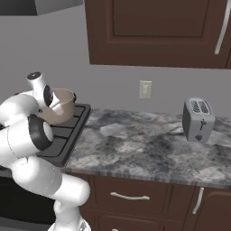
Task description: Move the pot and pan from the stove into the sink.
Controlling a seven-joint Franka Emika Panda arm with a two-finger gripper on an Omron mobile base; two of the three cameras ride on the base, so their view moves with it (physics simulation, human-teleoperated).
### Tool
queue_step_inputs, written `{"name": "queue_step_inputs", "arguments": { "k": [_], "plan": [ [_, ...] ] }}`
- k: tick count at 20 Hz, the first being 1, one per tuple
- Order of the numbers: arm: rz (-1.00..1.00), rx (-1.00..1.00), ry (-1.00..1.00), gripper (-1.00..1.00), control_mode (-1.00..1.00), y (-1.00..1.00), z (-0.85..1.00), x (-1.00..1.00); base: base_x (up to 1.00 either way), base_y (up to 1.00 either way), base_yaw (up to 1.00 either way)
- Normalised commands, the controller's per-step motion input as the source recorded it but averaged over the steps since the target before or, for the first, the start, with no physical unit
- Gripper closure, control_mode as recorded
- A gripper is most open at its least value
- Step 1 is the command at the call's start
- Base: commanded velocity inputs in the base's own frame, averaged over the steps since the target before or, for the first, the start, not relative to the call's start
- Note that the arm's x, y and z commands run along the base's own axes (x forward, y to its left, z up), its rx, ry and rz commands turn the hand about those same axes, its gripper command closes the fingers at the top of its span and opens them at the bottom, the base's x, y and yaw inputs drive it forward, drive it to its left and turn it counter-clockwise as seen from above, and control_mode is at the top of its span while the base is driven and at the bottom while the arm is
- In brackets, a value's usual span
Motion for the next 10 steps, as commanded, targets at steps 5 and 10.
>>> {"name": "queue_step_inputs", "arguments": {
  "k": [5,10],
  "plan": [
    [-0.01,-0.08,0.09,-1.00,-1.00,0.16,-0.21,0.41,0.00,0.00,0.00],
    [-0.02,0.00,-0.02,-1.00,-1.00,0.03,0.03,0.00,0.00,0.00,0.00]
  ]
}}
